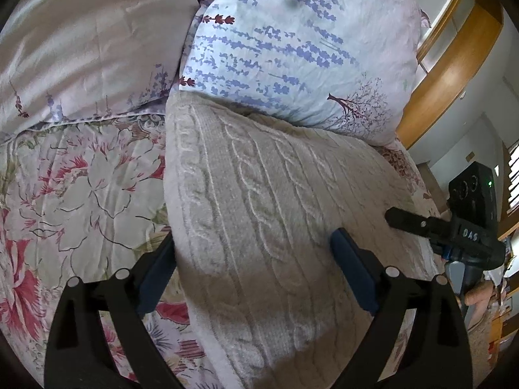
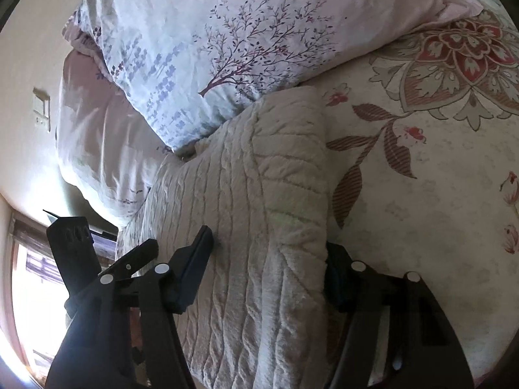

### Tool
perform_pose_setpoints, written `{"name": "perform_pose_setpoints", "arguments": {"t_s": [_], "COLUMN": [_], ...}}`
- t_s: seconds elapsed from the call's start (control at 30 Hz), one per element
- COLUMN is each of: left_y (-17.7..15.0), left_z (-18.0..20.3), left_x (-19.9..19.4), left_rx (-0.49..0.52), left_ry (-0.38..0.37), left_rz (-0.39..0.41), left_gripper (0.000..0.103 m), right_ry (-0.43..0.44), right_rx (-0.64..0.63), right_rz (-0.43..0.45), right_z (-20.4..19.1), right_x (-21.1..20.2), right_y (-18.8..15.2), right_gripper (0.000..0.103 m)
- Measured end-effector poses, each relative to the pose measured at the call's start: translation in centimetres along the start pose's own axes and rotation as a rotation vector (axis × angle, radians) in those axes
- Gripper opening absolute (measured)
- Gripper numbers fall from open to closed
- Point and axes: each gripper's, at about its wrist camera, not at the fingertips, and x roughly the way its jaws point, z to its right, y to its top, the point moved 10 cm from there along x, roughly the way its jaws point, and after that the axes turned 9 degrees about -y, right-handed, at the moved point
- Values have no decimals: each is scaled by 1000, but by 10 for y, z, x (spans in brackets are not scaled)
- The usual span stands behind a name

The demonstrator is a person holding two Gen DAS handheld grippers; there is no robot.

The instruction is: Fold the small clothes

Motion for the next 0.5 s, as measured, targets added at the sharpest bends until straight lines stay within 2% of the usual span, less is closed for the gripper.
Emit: {"name": "perform_pose_setpoints", "arguments": {"t_s": [0.1, 0.2, 0.27, 0.37, 0.5], "left_y": [0, 2, 3, 3, 1], "left_z": [-2, -6, -11, -15, -16], "left_x": [-1, -9, -15, -22, -42], "left_rx": [-36, -76, -117, -166, -174], "left_ry": [-40, -74, -116, -173, -218], "left_rz": [11, 41, 58, 71, 90], "left_gripper": [85, 66, 50, 40, 35], "right_ry": [21, 48, 54, 66, 86], "right_rx": [-1, 14, 16, 17, -17], "right_rz": [-10, -3, 7, 30, 85], "right_z": [-4, -4, -6, -12, -36], "right_x": [3, 1, -2, -7, -19], "right_y": [-3, -4, -5, -5, -7], "right_gripper": [44, 37, 35, 33, 31]}}
